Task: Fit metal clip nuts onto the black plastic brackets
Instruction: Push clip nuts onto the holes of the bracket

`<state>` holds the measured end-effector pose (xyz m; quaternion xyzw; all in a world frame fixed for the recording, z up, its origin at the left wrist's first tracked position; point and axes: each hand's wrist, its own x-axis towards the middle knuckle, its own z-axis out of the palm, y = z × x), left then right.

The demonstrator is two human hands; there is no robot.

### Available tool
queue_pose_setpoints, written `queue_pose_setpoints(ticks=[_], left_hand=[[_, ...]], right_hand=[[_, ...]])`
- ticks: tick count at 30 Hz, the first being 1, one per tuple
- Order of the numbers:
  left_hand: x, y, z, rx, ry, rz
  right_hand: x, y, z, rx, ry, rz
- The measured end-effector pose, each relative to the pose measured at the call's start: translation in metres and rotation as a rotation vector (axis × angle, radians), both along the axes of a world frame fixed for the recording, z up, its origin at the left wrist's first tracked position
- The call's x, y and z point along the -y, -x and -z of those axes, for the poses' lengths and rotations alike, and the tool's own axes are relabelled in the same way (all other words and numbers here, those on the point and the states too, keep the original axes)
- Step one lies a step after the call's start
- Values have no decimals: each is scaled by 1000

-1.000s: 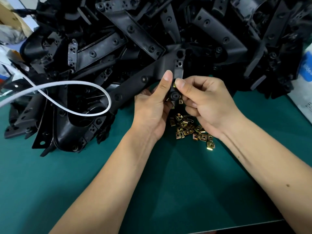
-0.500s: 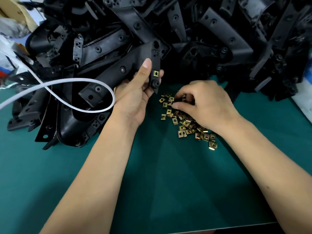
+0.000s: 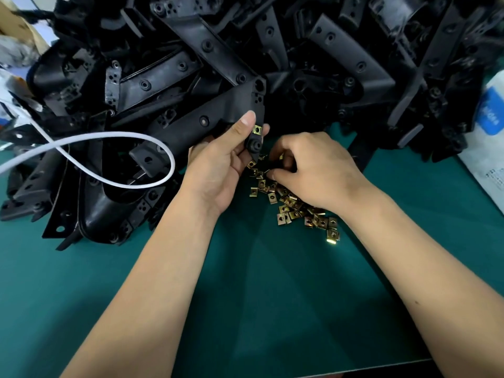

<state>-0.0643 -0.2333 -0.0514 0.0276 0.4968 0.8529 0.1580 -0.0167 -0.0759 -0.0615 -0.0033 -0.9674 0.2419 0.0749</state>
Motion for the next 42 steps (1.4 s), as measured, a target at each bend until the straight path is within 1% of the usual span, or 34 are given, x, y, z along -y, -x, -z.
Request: queue_pose_setpoints(ticks=[6, 9, 10, 11, 12, 13, 15, 16, 18, 23, 27, 34, 37, 42], left_hand=[[3, 2, -3, 62, -61, -25], [3, 1, -4, 66, -66, -26], [3, 1, -5, 69, -62, -22], [3, 1, -5, 68, -50, -14], [4, 2, -5, 65, -36, -1], [4, 1, -6, 64, -30, 13], [5, 1, -6, 50, -47, 45], [6, 0, -6, 41, -60, 68], [6, -1, -7, 42, -95, 109], [6, -1, -6, 98, -187, 140], [6, -2, -6, 88, -171, 157], [7, -4, -4, 46, -93, 230], [6, -5, -3, 52, -66, 273], [2, -6, 1, 67, -59, 287]], right_hand=[[0, -1, 0, 11, 37, -70], [1, -3, 2, -55, 11, -77], [2, -4, 2, -90, 51, -67], [2, -4, 2, -125, 165, -49], [2, -5, 1, -139, 367, -30], [0, -6, -3, -127, 634, -20], [-4, -10, -12, -27, 1164, -62], [-8, -11, -15, 21, 1329, -92], [-12, -12, -18, 61, 1473, -134], [-14, -13, -16, 59, 1562, -186], [-13, -11, -13, 36, 1576, -151], [-13, -11, -11, 4, 1474, -78], [-12, -10, -13, -58, 1449, -32], [-13, -10, -16, -159, 1430, 38]])
